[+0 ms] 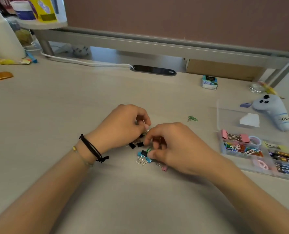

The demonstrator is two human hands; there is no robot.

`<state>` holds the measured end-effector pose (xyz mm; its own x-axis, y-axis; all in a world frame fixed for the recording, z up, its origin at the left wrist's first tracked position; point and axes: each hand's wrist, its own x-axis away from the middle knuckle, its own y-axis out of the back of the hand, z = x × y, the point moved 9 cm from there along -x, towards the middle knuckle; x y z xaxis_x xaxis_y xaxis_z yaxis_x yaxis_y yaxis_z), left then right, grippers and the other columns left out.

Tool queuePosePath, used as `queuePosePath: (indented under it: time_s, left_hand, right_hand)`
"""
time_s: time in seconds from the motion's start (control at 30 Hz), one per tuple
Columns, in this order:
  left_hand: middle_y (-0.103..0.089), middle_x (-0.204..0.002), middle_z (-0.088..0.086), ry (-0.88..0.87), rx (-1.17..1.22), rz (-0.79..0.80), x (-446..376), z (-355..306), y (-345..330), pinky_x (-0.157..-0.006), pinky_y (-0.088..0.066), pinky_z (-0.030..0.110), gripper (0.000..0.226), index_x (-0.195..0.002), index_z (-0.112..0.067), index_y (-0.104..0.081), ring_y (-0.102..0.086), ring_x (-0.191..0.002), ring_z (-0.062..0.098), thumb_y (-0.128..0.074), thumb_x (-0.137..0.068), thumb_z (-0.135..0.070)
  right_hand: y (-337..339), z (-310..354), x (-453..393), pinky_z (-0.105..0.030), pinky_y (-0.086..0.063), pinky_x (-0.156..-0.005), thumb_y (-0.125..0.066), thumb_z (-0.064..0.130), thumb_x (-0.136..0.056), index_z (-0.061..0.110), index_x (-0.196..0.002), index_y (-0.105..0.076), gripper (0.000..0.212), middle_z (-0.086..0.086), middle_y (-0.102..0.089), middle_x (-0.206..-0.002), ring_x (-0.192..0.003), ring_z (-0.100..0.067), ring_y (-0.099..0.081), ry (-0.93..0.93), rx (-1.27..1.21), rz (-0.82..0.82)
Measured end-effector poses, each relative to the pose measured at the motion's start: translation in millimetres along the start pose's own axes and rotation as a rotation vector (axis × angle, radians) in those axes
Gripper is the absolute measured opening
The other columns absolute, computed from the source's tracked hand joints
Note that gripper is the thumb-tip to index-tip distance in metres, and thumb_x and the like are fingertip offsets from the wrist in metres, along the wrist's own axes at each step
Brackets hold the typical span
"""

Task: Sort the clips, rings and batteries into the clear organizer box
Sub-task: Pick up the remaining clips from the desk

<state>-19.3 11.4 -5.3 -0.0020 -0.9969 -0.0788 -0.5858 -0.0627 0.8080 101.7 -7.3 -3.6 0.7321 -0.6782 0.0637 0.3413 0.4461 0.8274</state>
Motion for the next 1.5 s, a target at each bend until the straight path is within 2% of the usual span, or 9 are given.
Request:
queuePosePath:
  time_s: [0.3,0.5,0.67,0.83,0.97,1.07,1.17,1.3,1.5]
  left_hand:
    - [-0.067,-0.075,-0.014,0.021,0.04,-0.034,5.9,19.4,19.8,-0.06,-0.041,0.019,0.014,-0.085,-0.033,-0.074,-0.056,-0.059,-0.006,-0.069,-0.088,-0.021]
    - [-0.069,-0.072,-0.012,-0.017,0.102,-0.048,26.3,27.8,21.1,-0.056,-0.044,0.021,0.015,-0.085,-0.032,-0.074,-0.056,-0.058,0.013,-0.07,-0.086,-0.017]
    - [-0.066,-0.075,-0.011,-0.069,0.054,0.051,39.3,28.7,10.0,-0.056,-0.038,0.013,0.013,-0.085,-0.031,-0.074,-0.055,-0.059,0.001,-0.083,-0.077,-0.026]
    - [-0.063,-0.077,-0.013,-0.096,-0.072,0.047,40.8,24.4,4.1,-0.064,-0.046,0.026,0.024,-0.089,-0.034,-0.071,-0.056,-0.072,0.003,-0.081,-0.074,-0.049]
    - [-0.06,-0.077,-0.014,-0.097,-0.097,0.024,40.7,21.7,0.7,-0.068,-0.046,0.029,0.018,-0.091,-0.032,-0.072,-0.053,-0.07,0.0,-0.08,-0.079,-0.043]
    - [-0.06,-0.087,-0.015,-0.11,-0.175,0.015,41.8,17.0,0.7,-0.075,-0.049,0.032,0.014,-0.099,-0.034,-0.072,-0.054,-0.075,0.001,-0.073,-0.087,-0.04]
    - [-0.061,-0.099,-0.013,-0.185,-0.316,-0.03,44.3,8.7,2.3,-0.075,-0.052,0.037,0.016,-0.107,-0.036,-0.072,-0.06,-0.089,0.009,-0.061,-0.094,-0.038]
    - [-0.062,-0.093,-0.007,-0.318,-0.437,-0.134,46.8,4.0,2.3,-0.057,-0.053,0.039,0.013,-0.1,-0.026,-0.073,-0.064,-0.081,0.023,-0.061,-0.095,-0.025]
    - [-0.058,-0.082,-0.012,-0.141,-0.14,-0.203,40.3,21.3,10.3,-0.068,-0.049,0.038,0.019,-0.089,-0.029,-0.056,-0.057,-0.076,0.015,-0.038,-0.096,-0.029]
  right_hand:
    - [-10.6,5.0,-11.3,-0.034,-0.052,-0.069,-0.074,0.028,-0.082,0.031,-0.088,-0.069,0.008,0.013,-0.058,-0.079,-0.074,-0.005,-0.056,0.075,0.122,-0.057]
    - [-14.6,2.0,-13.1,-0.033,-0.049,-0.071,-0.075,0.025,-0.081,0.03,-0.089,-0.071,0.01,0.013,-0.057,-0.082,-0.076,-0.006,-0.055,0.098,0.098,-0.078]
    - [5.5,-6.9,-18.8,-0.03,-0.047,-0.054,-0.071,0.017,-0.082,0.02,-0.076,-0.066,0.009,0.0,-0.064,-0.068,-0.055,-0.007,-0.053,-0.013,-0.231,-0.131]
    - [9.6,-15.7,-27.3,-0.026,-0.04,-0.046,-0.062,0.026,-0.096,0.002,-0.079,-0.056,0.03,-0.009,-0.064,-0.063,-0.053,-0.02,-0.054,-0.112,-0.583,-0.081]
    - [1.2,-18.9,-33.5,-0.024,-0.038,-0.043,-0.056,0.002,-0.096,0.002,-0.092,-0.064,0.009,-0.015,-0.065,-0.069,-0.051,-0.019,-0.051,-0.159,-0.772,0.024]
    - [-3.0,-20.6,-37.8,-0.02,-0.034,-0.043,-0.04,-0.01,-0.093,0.01,-0.097,-0.071,0.037,-0.014,-0.058,-0.067,-0.049,-0.014,-0.045,-0.172,-0.642,0.063]
    - [-4.2,-20.3,-42.5,-0.033,-0.038,-0.054,-0.047,0.016,-0.091,0.018,-0.083,-0.073,0.027,-0.022,-0.058,-0.071,-0.057,-0.028,-0.045,-0.174,-0.4,0.025]
    - [7.0,-20.6,-40.8,-0.029,-0.037,-0.053,-0.065,0.041,-0.084,0.024,-0.072,-0.067,0.022,0.007,-0.057,-0.055,-0.057,-0.012,-0.054,-0.166,0.012,-0.108]
    - [7.2,-4.9,-35.8,-0.029,-0.042,-0.057,-0.067,0.057,-0.077,0.022,-0.07,-0.06,0.036,0.006,-0.058,-0.06,-0.067,-0.015,-0.058,-0.158,0.274,-0.159]
